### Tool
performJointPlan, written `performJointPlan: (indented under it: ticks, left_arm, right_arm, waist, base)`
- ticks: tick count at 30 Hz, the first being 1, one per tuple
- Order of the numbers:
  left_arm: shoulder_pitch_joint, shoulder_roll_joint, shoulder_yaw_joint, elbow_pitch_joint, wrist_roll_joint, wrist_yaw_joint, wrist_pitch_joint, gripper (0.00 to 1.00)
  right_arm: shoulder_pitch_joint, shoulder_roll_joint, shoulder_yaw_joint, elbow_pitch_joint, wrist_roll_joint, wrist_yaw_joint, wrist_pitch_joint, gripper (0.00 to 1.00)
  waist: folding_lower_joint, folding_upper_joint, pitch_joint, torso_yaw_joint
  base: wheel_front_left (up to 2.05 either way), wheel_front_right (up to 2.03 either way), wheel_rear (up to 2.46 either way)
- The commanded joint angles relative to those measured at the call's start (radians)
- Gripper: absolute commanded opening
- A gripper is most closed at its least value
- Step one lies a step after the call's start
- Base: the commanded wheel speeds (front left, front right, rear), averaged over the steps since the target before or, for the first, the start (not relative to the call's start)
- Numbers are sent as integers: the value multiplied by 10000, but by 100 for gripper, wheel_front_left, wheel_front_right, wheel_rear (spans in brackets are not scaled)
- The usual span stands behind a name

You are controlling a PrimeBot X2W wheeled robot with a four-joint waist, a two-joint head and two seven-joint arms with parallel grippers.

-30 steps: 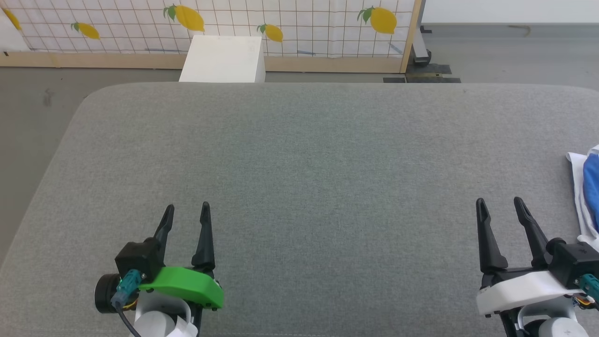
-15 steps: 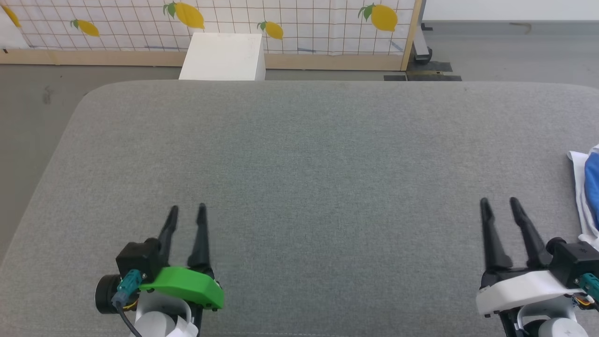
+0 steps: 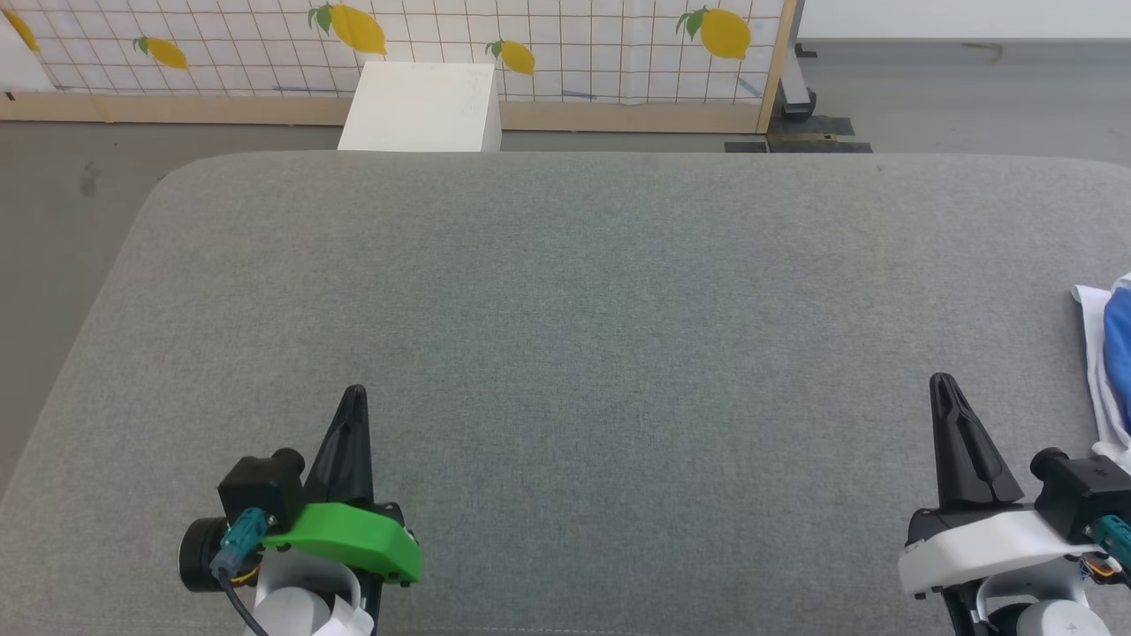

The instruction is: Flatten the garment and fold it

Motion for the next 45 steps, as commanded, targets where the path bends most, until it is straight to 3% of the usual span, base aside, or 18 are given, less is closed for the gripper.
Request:
performJointPlan:
  ticks: [1, 45]
  left_arm:
    - [32, -2, 14, -58, 70, 16, 53, 0]
    - [403, -22, 217, -897, 907, 209, 1003, 0]
  right_arm:
    - [-4, 1, 25, -12, -46, -1, 41, 0]
    - [-45, 16, 339, -155, -600, -8, 675, 0]
  waist:
    - [1, 0, -2, 0]
    - [1, 0, -57, -11]
  base:
    - [0, 0, 0]
    - [0, 0, 0]
